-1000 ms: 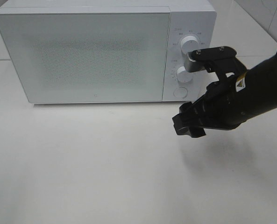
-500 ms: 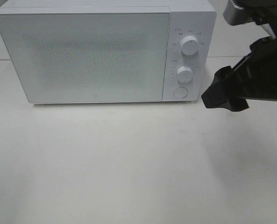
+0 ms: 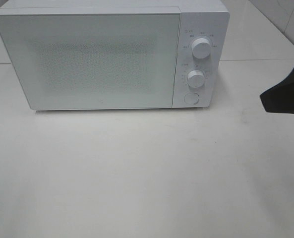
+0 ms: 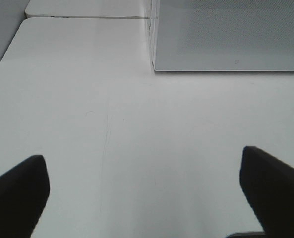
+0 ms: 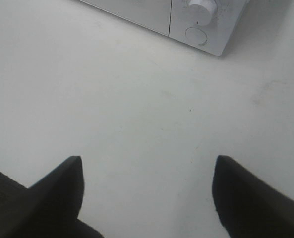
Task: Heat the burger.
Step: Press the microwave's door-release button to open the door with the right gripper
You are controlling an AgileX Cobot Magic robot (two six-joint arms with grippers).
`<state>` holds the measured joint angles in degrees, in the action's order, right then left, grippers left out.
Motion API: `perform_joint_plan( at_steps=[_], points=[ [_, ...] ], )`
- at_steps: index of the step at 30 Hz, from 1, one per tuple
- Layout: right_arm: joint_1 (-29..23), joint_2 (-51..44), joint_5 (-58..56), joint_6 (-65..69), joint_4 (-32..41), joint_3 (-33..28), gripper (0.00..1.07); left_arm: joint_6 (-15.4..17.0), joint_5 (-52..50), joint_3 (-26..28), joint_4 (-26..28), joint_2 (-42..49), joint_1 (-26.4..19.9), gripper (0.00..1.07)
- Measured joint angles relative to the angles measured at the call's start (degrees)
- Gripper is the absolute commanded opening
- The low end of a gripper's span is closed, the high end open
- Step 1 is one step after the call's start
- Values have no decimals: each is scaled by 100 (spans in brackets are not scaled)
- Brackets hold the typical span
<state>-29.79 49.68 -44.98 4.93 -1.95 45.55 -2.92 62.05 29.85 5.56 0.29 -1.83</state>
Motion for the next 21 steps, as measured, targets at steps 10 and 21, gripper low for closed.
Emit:
perform_joint_plan(
  at_steps=[10,21],
  points=[
    [86,-1312,-115,0,-275,-647,71,0,0,0,0,0,0,99],
    [1261,-2681,-189,-6,-321,-1306,71,0,0,0,0,0,0,99]
  ],
)
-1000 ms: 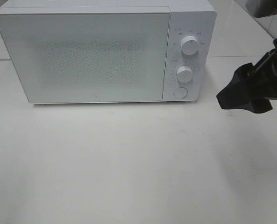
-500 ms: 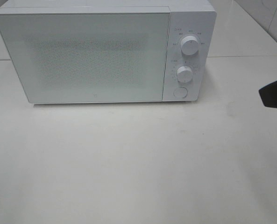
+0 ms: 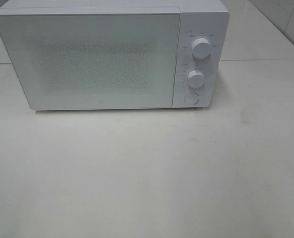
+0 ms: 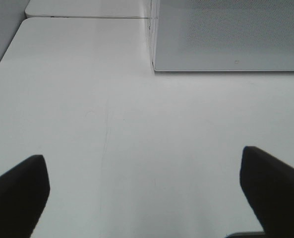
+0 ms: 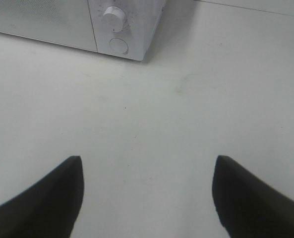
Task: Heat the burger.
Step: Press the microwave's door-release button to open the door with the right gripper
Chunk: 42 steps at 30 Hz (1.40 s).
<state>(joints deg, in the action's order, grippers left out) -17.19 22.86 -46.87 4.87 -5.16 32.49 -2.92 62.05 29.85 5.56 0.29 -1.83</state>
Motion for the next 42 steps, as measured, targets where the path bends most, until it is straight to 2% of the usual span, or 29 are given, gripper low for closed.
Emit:
perform_joint_plan(
  at_steps=[6,17,29,42],
  points=[
    [464,-682,-40,0,92,-292,71,0,0,0,0,0,0,99],
    [1295,-1748,-40,0,97,-321,71,0,0,0,0,0,0,99],
    [1409,-2309,-985,0,258,-378,71,0,0,0,0,0,0,99],
    [1409,-2309,-1003,-29,298,-384,71,0,0,0,0,0,0,99]
  ],
)
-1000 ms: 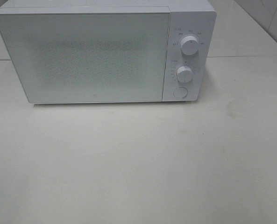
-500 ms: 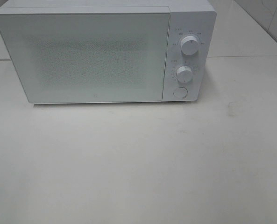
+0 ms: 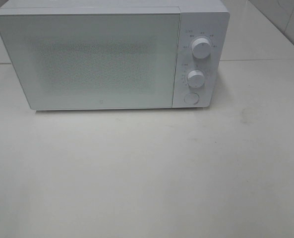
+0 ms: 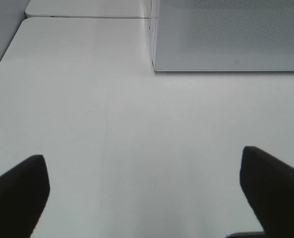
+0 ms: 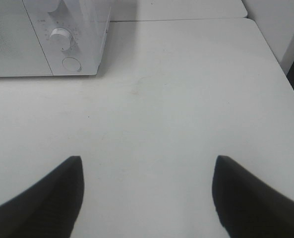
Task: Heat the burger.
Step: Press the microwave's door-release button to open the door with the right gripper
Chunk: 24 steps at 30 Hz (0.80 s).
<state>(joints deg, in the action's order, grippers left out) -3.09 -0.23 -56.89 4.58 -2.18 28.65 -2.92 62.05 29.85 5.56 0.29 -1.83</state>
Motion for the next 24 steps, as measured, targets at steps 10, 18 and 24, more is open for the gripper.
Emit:
perform_joint_plan(
  at_steps=[10,18,24],
  points=[
    [0,6,11,0,23,103,71,0,0,0,0,0,0,99],
    [0,453,642,0,92,206,71,0,0,0,0,0,0,99],
    [0,888,1306,0,97,206,71,0,0,0,0,0,0,99]
  ],
)
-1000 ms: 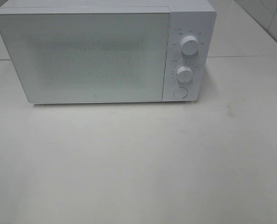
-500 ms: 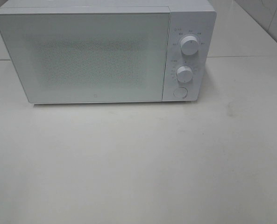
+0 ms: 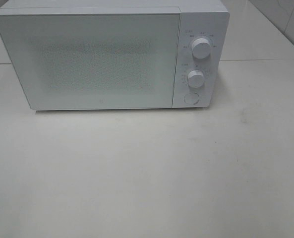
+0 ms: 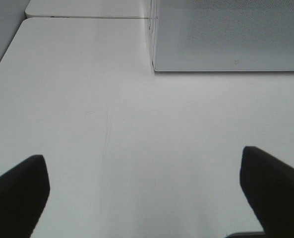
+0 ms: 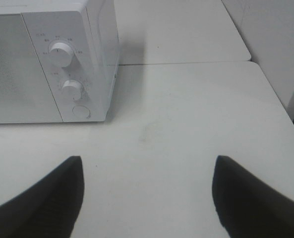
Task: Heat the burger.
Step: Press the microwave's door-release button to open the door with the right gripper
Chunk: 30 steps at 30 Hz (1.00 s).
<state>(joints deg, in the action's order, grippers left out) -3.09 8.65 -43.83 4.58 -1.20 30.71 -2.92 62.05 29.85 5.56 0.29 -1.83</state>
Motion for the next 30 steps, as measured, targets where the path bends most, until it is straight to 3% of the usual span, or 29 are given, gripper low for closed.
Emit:
perform_joint_plan(
  at_steps=[30],
  points=[
    [0,3535,3598,-6,0,0,71,0,0,0,0,0,0,99]
  ],
)
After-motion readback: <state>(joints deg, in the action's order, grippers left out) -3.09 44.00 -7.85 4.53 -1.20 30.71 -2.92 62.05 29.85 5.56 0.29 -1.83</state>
